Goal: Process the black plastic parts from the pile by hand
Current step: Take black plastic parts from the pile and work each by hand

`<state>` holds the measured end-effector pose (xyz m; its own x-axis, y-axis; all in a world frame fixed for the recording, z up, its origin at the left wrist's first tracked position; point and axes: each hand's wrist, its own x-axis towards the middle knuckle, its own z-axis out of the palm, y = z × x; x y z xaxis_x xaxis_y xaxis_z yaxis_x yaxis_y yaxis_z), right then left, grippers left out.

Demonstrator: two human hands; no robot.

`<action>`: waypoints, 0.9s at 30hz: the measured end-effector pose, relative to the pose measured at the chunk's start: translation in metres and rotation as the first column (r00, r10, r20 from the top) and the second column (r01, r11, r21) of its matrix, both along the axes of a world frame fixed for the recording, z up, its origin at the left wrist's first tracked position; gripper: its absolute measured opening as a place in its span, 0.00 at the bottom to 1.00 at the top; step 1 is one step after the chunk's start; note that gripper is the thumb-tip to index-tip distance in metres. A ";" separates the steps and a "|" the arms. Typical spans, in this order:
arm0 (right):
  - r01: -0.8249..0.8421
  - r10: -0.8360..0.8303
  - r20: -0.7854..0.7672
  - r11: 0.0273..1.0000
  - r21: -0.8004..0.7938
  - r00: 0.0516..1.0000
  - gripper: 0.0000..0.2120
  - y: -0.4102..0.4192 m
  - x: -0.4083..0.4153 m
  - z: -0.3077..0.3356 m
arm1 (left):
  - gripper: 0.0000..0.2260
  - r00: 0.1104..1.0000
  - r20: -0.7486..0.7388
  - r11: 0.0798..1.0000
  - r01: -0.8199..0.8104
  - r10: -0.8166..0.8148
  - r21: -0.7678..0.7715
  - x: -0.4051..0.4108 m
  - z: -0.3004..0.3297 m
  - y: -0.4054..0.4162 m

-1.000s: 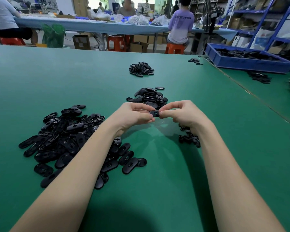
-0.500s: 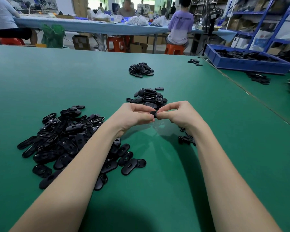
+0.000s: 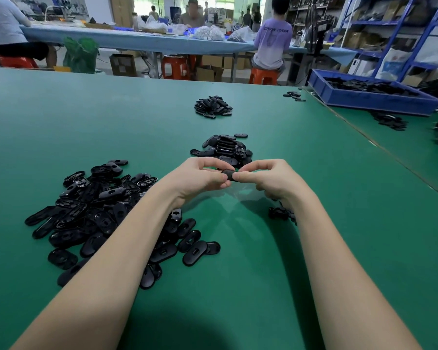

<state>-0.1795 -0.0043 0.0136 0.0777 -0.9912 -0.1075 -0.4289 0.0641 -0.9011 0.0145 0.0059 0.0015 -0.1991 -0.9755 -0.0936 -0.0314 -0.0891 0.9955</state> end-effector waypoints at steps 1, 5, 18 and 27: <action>-0.008 0.008 0.015 1.000 -0.003 1.000 0.10 0.000 0.001 -0.001 | 0.09 1.000 0.019 1.000 -0.010 0.010 -0.006 -0.001 0.000 0.000; -0.016 0.016 0.005 0.999 -0.032 1.000 0.09 -0.003 0.006 -0.003 | 0.07 0.992 0.107 0.997 -0.065 0.068 -0.029 -0.002 -0.001 -0.001; 0.073 -0.080 -0.044 0.989 -0.127 0.996 0.04 -0.005 0.019 -0.009 | 0.07 0.978 0.140 0.987 -0.147 0.154 -0.062 -0.002 -0.002 -0.002; 0.096 -0.094 0.019 0.986 -0.134 0.995 0.05 -0.009 0.020 -0.018 | 0.07 0.969 0.183 0.986 -0.154 0.164 -0.071 -0.006 0.000 -0.001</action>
<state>-0.1591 -0.0129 -0.0045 -0.0166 -0.9995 0.0276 -0.4149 -0.0183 -0.9097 0.0082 0.0051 0.0011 -0.0250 -0.9979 -0.0593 -0.2082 -0.0528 0.9767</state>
